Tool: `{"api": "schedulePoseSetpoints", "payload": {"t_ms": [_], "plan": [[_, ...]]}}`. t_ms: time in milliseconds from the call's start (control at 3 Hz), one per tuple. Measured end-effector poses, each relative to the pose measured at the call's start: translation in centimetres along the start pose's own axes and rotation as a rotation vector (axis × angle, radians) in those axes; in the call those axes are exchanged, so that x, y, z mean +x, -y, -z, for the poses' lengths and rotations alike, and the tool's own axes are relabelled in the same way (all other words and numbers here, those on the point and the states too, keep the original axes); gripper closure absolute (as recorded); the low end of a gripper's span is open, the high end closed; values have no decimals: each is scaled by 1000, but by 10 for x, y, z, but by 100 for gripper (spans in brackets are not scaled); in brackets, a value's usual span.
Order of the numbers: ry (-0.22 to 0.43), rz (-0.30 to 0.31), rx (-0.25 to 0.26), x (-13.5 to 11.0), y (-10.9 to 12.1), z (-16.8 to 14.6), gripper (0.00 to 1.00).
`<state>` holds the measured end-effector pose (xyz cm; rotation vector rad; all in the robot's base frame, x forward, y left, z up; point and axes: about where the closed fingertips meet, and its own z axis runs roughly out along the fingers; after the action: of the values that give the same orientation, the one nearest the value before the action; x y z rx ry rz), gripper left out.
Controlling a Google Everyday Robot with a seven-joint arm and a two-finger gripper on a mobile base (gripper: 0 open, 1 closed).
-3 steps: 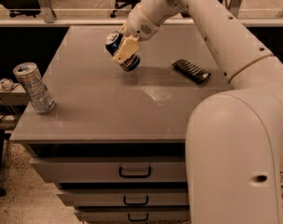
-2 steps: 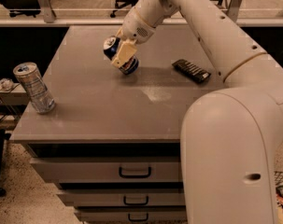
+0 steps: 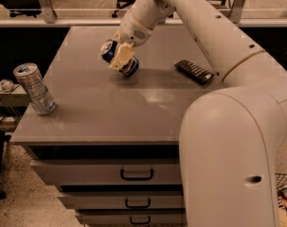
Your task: Knock pepsi can over
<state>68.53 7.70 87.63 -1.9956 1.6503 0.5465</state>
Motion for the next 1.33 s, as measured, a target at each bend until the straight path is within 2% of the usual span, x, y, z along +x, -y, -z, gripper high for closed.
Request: {"api": "schedulePoseSetpoints", "payload": {"t_ms": [333, 667, 1000, 1333], "plan": [[-1, 2, -2, -1, 0, 0, 12], [-4, 13, -9, -4, -4, -8, 0], [-4, 14, -8, -5, -4, -8, 0], [2, -8, 14, 0, -2, -4, 0]]}}
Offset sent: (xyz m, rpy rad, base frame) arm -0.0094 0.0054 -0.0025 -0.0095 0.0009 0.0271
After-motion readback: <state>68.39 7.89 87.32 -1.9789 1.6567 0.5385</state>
